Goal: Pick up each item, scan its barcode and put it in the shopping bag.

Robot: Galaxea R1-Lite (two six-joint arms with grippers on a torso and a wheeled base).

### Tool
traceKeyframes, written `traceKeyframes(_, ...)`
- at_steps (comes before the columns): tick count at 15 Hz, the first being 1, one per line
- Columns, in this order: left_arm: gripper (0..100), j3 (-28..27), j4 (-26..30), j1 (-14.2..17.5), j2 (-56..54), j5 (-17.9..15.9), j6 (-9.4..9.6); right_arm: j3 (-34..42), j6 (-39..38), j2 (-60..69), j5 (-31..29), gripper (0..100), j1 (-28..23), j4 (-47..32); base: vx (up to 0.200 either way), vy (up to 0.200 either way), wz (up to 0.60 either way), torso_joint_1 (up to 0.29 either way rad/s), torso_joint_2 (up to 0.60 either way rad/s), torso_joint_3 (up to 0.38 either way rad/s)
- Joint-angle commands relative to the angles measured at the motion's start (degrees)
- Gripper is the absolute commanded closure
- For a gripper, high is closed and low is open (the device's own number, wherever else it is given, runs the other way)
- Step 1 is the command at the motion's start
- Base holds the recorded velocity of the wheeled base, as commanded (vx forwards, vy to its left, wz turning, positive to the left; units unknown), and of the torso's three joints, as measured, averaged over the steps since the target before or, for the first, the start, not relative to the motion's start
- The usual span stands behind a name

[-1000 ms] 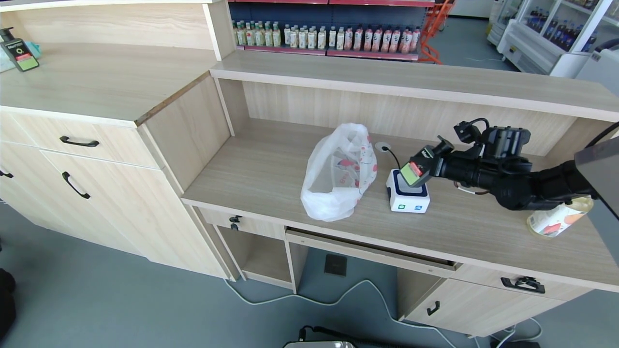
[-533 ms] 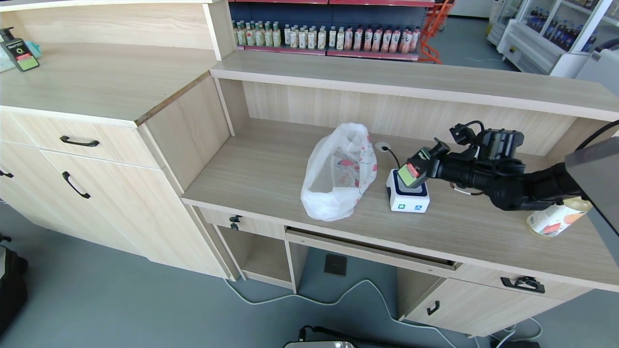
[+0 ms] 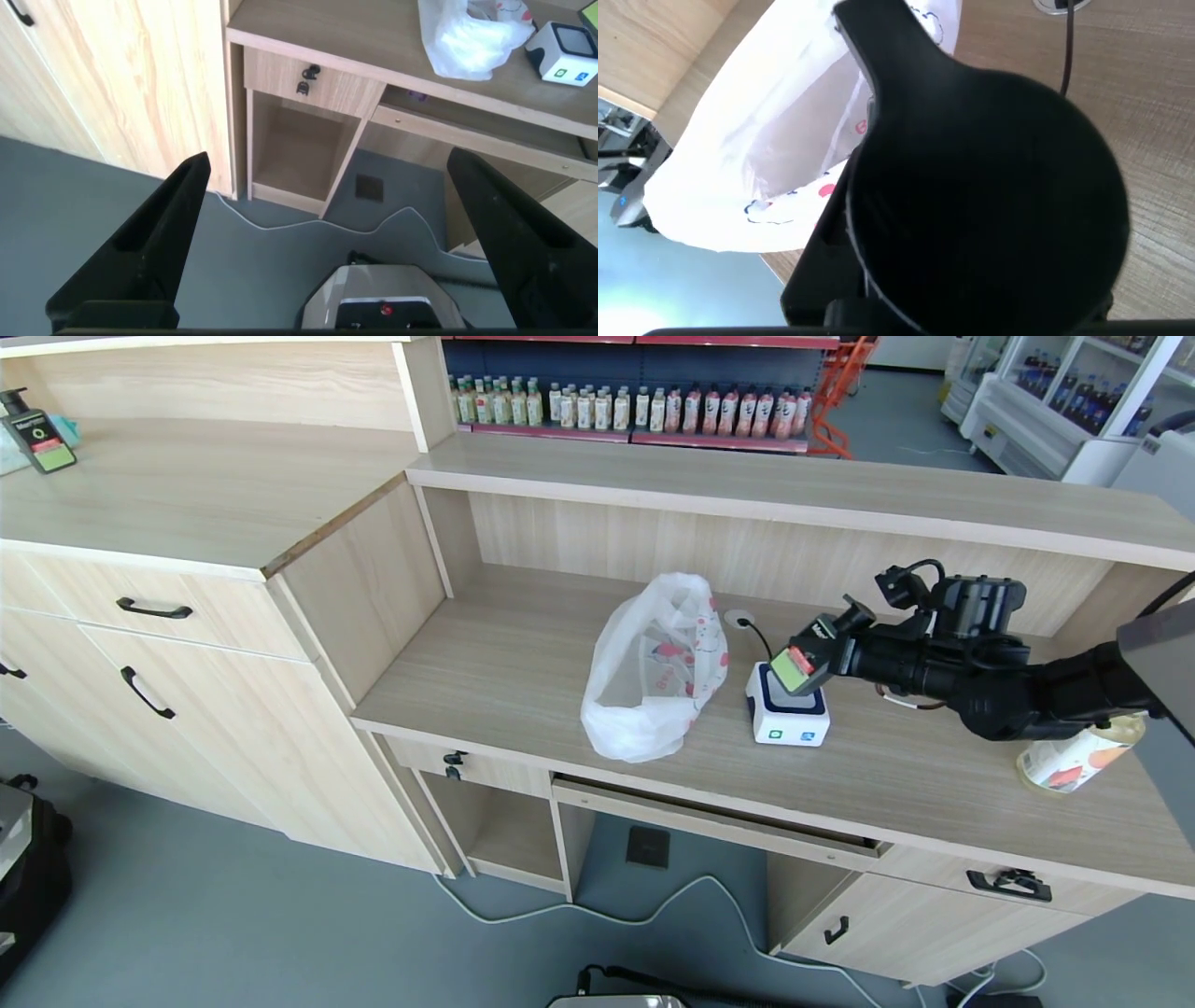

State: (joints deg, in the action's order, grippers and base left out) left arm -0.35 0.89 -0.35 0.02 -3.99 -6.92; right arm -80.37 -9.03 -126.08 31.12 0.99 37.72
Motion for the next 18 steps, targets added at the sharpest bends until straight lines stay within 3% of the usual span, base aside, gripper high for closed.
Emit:
traceKeyframes(1,0,0.00,-0.01,0.00,-0.02,-0.06,-0.02,17.62,8.77,19.55,-0.45,100,-3.45,0.60,0.000,0.000,0.00,0.000,0.00,0.000)
traceKeyframes(3,0,0.00,-0.01,0.00,-0.02,-0.06,-0.02,31.77,24.77,29.92,-3.70,100,-9.42,0.69,0.000,0.000,0.00,0.000,0.00,0.000)
traceKeyframes(5,0,0.00,-0.01,0.00,-0.02,-0.06,-0.02,38.89,41.11,34.23,-7.04,100,-19.53,2.36,0.000,0.000,0.00,0.000,0.00,0.000)
traceKeyframes(7,0,0.00,-0.01,0.00,-0.02,-0.06,-0.02,46.01,46.12,35.46,-6.95,100,-25.77,12.38,0.000,0.000,0.00,0.000,0.00,0.000)
traceKeyframes(11,0,0.00,-0.01,0.00,-0.02,0.03,-0.02,45.39,46.39,35.37,-7.04,100,-26.56,20.11,0.000,0.000,0.00,0.000,0.00,0.000)
traceKeyframes(14,0,0.00,-0.01,0.00,-0.02,0.03,-0.02,43.37,46.12,34.93,-6.78,100,-25.68,19.76,0.000,0.000,0.00,0.000,0.00,0.000)
traceKeyframes(18,0,0.00,-0.01,0.00,-0.02,0.03,-0.02,32.82,45.77,31.68,-8.53,100,-15.75,18.88,0.000,0.000,0.60,0.001,0.00,0.006)
